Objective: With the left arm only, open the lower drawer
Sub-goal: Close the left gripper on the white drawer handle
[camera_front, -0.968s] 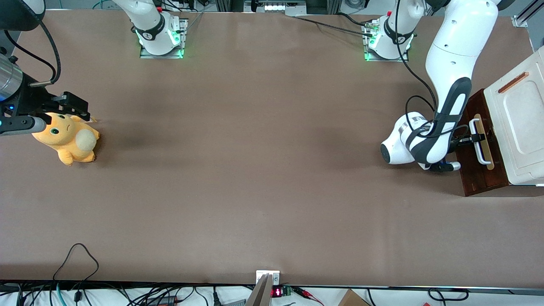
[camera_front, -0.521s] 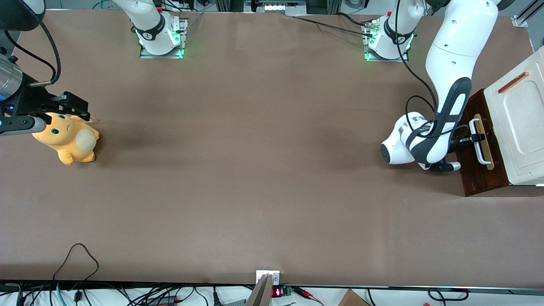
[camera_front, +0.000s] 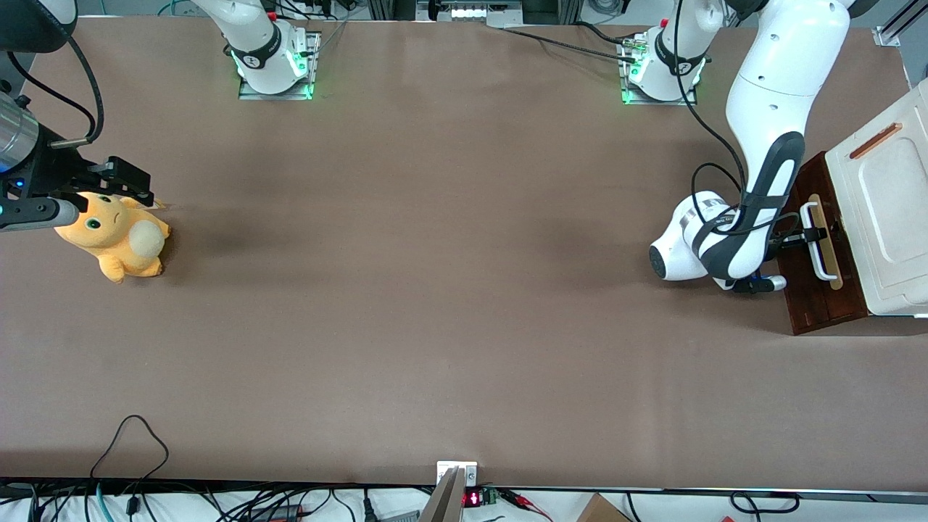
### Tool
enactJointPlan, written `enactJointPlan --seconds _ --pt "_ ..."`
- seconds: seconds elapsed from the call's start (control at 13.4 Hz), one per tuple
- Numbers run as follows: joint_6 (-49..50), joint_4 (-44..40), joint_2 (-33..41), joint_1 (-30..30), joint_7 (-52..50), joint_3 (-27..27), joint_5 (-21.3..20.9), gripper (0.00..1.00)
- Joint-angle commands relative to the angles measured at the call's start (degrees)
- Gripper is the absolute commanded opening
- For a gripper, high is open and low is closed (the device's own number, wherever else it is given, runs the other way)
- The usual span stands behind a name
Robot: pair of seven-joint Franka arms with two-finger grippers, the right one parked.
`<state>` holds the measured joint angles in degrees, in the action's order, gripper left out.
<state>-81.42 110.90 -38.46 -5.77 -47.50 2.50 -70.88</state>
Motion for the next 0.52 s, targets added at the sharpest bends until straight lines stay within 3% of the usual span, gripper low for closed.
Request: enactJointPlan --seconds 0.0,0.45 --pt "1.79 0.72 1.02 -1.09 -0.22 0.05 2.59 0.23" --pt "2.59 0.46 1.01 -2.84 -0.31 0.23 4.87 0.23"
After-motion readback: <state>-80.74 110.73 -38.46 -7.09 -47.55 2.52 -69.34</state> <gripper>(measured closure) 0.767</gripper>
